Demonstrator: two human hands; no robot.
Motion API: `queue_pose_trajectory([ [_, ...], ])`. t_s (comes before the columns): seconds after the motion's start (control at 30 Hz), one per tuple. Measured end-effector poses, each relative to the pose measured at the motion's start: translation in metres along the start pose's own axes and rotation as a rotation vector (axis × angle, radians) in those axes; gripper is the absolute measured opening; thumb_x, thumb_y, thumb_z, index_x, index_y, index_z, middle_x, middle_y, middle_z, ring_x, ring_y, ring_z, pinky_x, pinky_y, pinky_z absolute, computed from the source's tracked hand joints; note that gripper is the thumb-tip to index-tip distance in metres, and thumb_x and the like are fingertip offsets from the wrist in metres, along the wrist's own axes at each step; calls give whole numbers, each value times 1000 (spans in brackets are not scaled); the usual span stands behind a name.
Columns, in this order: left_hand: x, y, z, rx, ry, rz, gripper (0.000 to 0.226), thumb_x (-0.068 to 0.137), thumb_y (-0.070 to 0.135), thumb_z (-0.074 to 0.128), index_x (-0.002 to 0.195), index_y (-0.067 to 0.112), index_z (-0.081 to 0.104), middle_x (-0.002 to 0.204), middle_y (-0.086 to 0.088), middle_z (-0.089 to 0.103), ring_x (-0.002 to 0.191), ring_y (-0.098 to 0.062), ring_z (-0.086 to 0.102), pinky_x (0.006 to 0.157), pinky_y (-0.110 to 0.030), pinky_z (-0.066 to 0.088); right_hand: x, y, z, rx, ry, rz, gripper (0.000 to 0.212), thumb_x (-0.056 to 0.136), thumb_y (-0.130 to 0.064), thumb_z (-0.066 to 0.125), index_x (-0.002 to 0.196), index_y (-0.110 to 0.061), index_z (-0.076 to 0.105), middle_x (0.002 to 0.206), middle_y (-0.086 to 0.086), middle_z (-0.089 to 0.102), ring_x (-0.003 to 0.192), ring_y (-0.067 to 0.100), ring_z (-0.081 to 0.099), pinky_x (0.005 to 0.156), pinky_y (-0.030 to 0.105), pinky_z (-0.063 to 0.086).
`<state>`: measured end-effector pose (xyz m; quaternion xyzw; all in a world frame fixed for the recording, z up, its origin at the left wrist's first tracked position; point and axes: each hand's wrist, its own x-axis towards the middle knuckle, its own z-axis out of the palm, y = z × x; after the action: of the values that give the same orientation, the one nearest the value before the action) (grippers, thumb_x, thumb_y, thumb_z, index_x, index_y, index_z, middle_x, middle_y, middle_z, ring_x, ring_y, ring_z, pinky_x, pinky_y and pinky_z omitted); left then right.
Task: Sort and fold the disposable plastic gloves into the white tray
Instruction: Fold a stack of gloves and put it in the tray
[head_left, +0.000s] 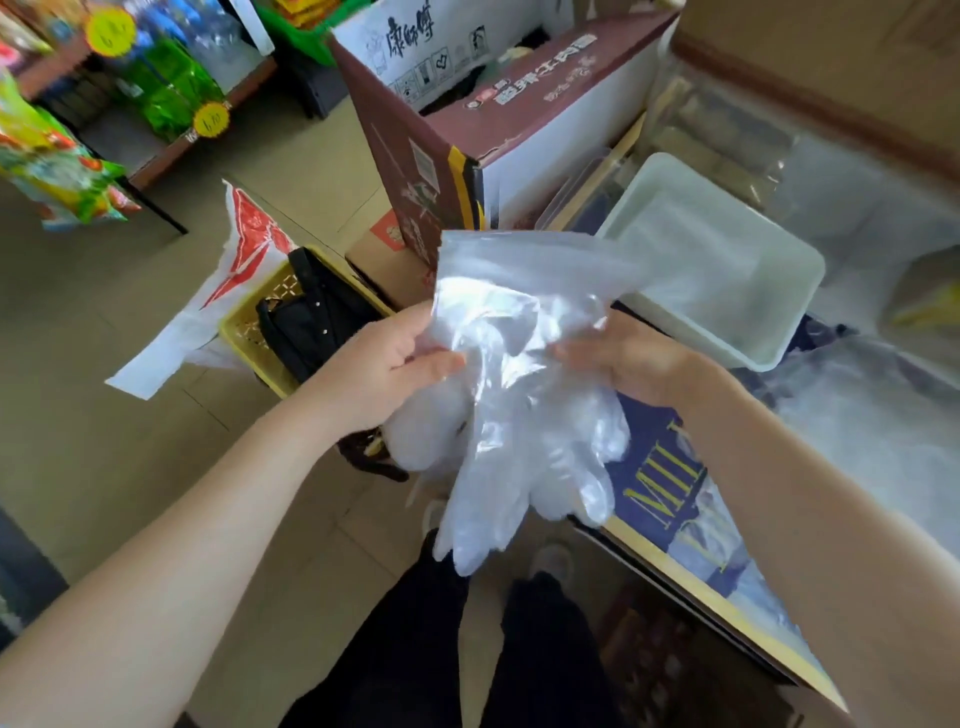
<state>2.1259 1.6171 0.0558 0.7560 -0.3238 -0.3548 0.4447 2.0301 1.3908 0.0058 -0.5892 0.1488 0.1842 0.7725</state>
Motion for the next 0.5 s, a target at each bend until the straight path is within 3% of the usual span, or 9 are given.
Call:
queue_pose_trajectory([
  [0.1,18,-9,-12,-176,-47,-80,28,93,17,52,117,31,53,106,25,67,99,3,63,75,-8,47,-4,1,1,-27,166,16,35,83,0,60,56,-18,74,59,-5,68,54,4,64,53,15,50],
  [0.17,30,-16,-15,-282,-94,-151,26,94,15,49,113,31,55,102,22,69,97,1,64,74,-11,49,-11,0,1,-26,260,-7,29,86,-4,59,63,-15,73,65,0,69,57,9,64,55,19,52],
  [0.23,40,-18,-15,-360,-171,-216,24,94,15,49,112,28,57,103,15,70,99,-5,65,76,-18,52,-19,1,0,-3,330,-7,10,84,-8,62,81,-13,70,83,12,69,72,22,64,65,28,55],
  [0.3,53,-18,-12,-381,-211,-227,23,94,15,48,111,24,59,103,10,71,98,-9,66,76,-21,53,-27,5,-3,33,383,-4,12,78,-14,67,89,-10,67,88,13,69,78,27,64,69,32,56],
  [0.4,72,-16,-5,-376,-144,-231,17,95,17,47,108,21,58,103,5,70,95,-13,67,76,-26,52,-41,15,-5,134,410,51,26,67,-13,74,91,-10,67,84,6,72,76,23,68,68,34,58],
  [0.5,84,-13,1,-360,-123,-237,14,92,19,54,105,20,58,105,1,68,95,-16,66,77,-29,51,-53,21,1,139,486,29,18,70,-11,70,87,-8,66,77,2,72,69,15,68,65,29,54],
])
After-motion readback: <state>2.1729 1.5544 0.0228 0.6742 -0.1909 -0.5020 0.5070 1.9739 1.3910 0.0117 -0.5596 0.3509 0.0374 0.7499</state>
